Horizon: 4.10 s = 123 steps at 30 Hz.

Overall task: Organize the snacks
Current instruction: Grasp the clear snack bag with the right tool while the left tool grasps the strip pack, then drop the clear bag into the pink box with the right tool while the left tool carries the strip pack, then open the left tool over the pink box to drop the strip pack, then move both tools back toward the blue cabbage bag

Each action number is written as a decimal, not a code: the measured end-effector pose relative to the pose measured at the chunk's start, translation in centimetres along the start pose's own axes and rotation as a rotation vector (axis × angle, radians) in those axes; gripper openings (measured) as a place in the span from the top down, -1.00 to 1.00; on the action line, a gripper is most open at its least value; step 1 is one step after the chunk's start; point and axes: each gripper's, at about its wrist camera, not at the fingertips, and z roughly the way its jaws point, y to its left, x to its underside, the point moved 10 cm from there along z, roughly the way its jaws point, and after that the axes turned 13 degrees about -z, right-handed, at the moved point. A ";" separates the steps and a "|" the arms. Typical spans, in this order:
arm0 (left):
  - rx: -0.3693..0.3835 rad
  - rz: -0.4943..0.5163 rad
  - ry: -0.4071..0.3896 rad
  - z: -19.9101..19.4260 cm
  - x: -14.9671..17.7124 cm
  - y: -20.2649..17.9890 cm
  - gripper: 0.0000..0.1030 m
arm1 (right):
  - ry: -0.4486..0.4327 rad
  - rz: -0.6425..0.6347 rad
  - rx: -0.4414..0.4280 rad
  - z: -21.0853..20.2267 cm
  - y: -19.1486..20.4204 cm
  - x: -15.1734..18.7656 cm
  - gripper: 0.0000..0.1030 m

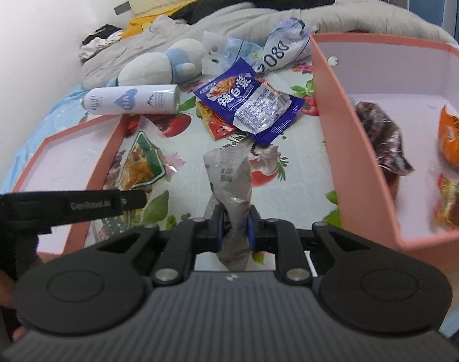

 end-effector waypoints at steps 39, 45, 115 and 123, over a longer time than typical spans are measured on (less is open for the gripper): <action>0.242 0.003 -0.160 -14.0 -6.6 -16.3 0.44 | -0.267 -0.006 0.140 -13.5 -9.3 -8.8 0.64; 0.312 0.023 -0.157 -14.4 -6.6 -21.0 0.44 | -0.309 0.001 0.194 -15.5 -12.6 -10.1 0.64; 0.245 0.119 -0.231 -16.2 -3.8 -20.5 -0.15 | -0.355 -0.015 0.083 -16.4 -14.1 -9.2 -0.09; 0.198 0.099 -0.255 -17.8 -3.6 -15.7 -0.15 | -0.356 -0.047 0.034 -16.2 -10.1 -9.0 -0.09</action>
